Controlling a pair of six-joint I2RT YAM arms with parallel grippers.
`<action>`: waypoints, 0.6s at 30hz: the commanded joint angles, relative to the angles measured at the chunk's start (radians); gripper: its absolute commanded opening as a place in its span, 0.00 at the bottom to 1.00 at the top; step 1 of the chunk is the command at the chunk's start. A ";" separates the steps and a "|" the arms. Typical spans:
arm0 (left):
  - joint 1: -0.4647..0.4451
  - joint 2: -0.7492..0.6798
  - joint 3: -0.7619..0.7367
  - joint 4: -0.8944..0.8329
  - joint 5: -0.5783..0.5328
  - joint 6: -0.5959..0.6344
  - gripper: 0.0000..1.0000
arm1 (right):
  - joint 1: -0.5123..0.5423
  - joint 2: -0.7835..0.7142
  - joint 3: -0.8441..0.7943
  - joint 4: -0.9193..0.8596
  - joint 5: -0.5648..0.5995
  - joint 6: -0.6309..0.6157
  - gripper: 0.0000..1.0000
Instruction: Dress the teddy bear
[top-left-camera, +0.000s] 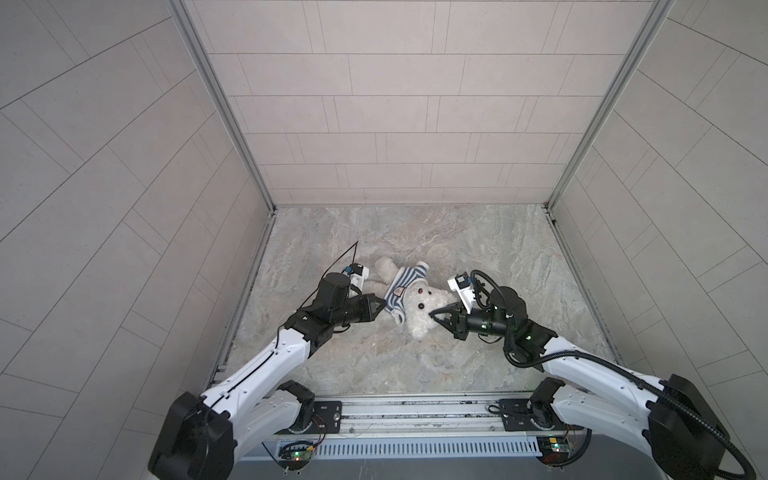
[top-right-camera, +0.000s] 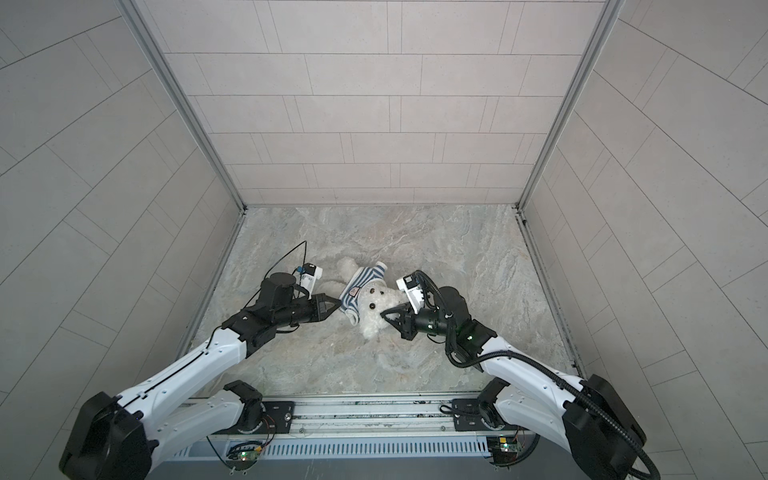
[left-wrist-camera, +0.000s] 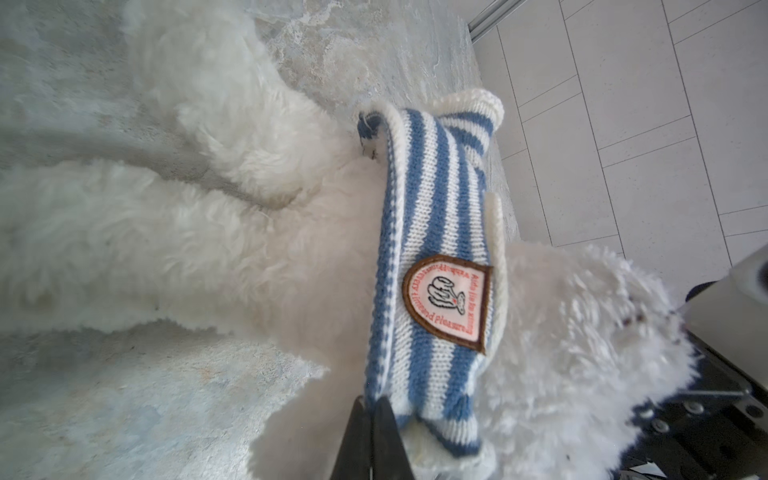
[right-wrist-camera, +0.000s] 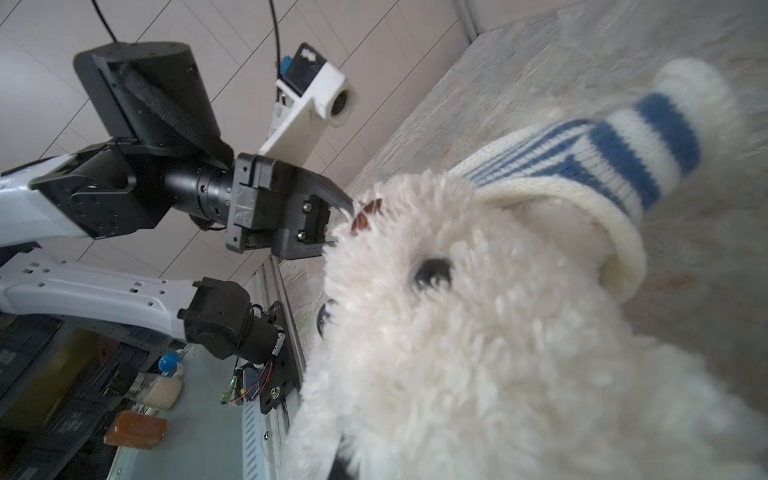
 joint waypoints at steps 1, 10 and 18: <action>0.006 -0.067 -0.015 -0.107 0.003 0.052 0.00 | -0.013 -0.070 0.023 -0.056 0.168 -0.005 0.00; 0.007 -0.076 -0.101 -0.126 -0.004 0.081 0.00 | 0.019 -0.165 0.034 -0.005 0.291 0.110 0.00; 0.008 -0.033 -0.116 -0.085 -0.226 0.077 0.00 | 0.033 -0.195 0.042 0.062 0.332 0.273 0.00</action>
